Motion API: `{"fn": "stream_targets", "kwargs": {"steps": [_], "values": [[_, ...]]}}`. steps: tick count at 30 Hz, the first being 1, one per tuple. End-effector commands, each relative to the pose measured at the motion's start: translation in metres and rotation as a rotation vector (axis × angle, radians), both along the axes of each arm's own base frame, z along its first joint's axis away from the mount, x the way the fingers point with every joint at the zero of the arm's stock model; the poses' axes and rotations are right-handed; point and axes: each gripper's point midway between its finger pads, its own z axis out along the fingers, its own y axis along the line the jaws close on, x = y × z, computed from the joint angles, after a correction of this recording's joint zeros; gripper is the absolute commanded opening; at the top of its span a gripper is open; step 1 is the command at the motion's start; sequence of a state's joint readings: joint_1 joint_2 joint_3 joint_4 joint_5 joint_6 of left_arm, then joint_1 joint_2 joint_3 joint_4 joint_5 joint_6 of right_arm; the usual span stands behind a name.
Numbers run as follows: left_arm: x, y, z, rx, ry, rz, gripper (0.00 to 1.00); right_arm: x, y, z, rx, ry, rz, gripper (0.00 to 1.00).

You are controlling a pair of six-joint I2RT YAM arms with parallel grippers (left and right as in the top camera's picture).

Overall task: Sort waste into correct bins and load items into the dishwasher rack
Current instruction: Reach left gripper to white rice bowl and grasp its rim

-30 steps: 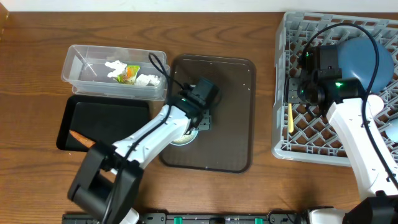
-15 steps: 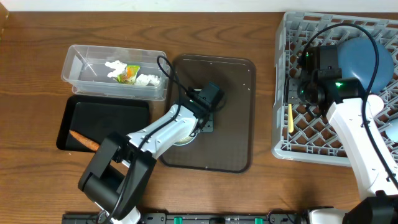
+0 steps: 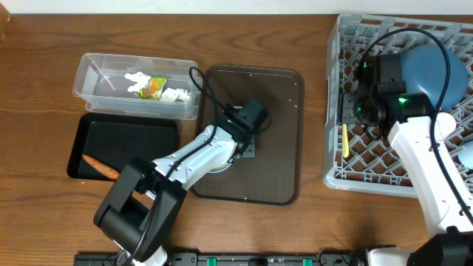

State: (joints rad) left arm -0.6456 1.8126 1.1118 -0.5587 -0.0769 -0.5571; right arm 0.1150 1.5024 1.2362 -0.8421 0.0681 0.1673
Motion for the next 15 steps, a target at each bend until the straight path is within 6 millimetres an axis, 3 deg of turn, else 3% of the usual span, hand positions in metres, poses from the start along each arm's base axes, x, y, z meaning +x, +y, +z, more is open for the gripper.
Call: {"fn": "stream_targets", "kwargs": {"steps": [1,10,15], "values": [[-0.0014,-0.0010,-0.0082,0.013,0.017,0.001,0.30,0.0014,-0.0028,0.0047,-0.009,-0.011,0.002,0.63],[-0.0011,-0.0012,-0.0088,0.012,0.016,0.001,0.23,0.0006,-0.0029,0.0043,-0.009,-0.007,0.002,0.63],[-0.0011,-0.0011,-0.0088,0.013,0.016,0.001,0.09,-0.0005,-0.0030,0.0037,-0.010,-0.002,0.002,0.63]]}}
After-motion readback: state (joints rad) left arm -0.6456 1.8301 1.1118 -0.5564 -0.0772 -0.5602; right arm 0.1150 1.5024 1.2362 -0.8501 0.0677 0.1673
